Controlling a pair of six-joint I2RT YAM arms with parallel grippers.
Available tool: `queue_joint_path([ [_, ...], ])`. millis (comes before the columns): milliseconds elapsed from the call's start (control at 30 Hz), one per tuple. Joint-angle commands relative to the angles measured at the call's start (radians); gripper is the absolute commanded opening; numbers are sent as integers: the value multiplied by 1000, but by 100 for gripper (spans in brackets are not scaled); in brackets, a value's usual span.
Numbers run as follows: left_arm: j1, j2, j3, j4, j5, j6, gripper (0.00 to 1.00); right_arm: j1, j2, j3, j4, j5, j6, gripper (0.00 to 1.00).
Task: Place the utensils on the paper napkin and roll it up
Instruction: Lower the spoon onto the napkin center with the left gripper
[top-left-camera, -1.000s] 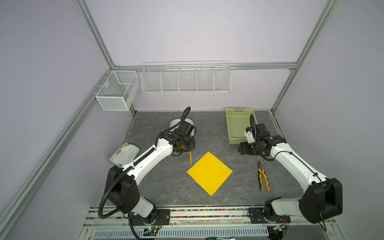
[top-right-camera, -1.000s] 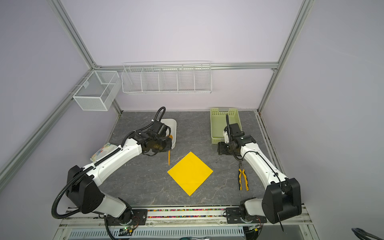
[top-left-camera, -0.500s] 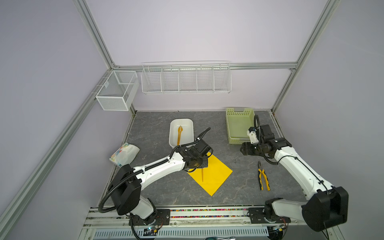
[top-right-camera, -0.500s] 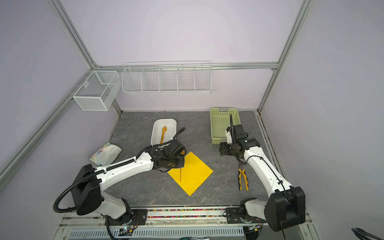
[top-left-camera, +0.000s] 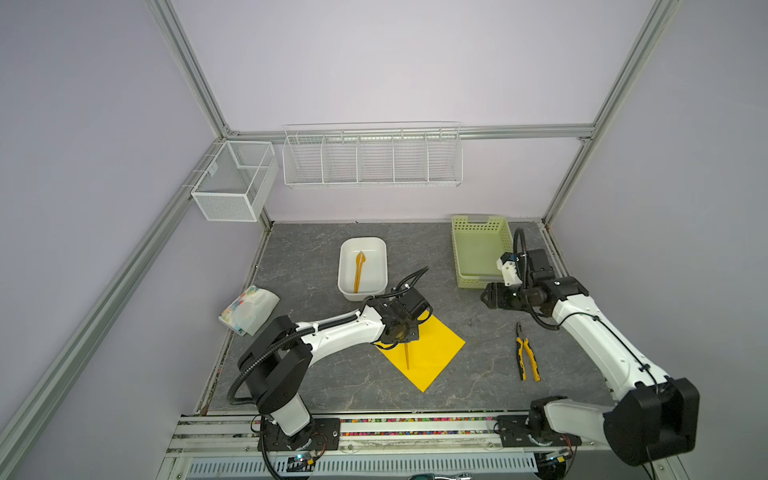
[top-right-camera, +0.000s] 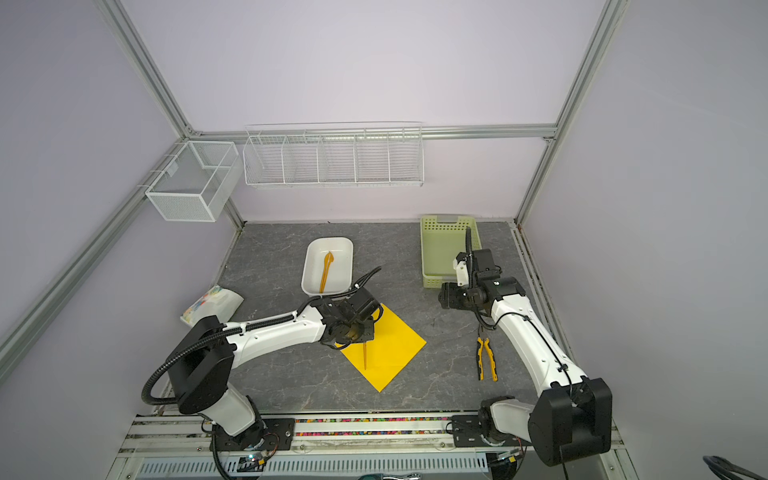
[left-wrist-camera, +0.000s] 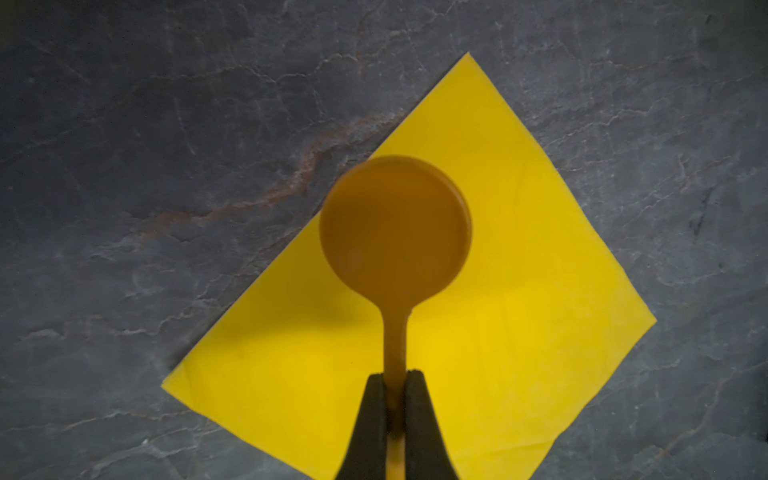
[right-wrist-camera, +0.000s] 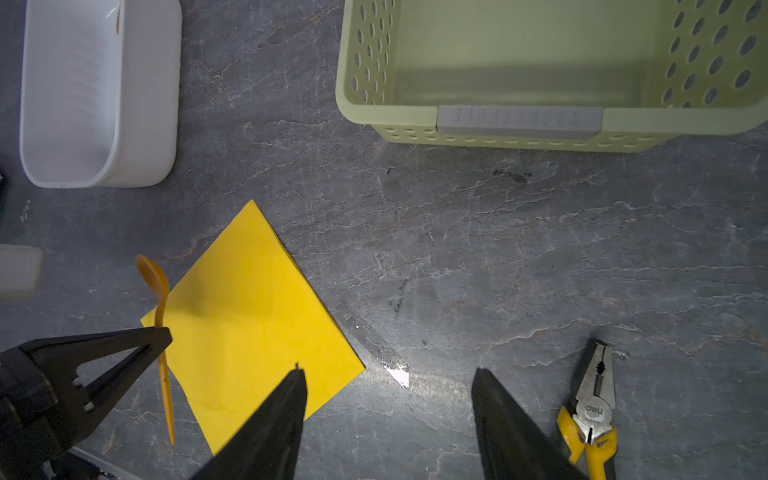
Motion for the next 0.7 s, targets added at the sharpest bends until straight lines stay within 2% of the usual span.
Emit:
queue_joint_path([
  [0,-7,36,46,7,-22,-14,0,-30,-19,-23,31,-50,-10,67],
  [667,-10,138,122,-13,-71,7,0,-87,-16,-36,54,-121,0,66],
])
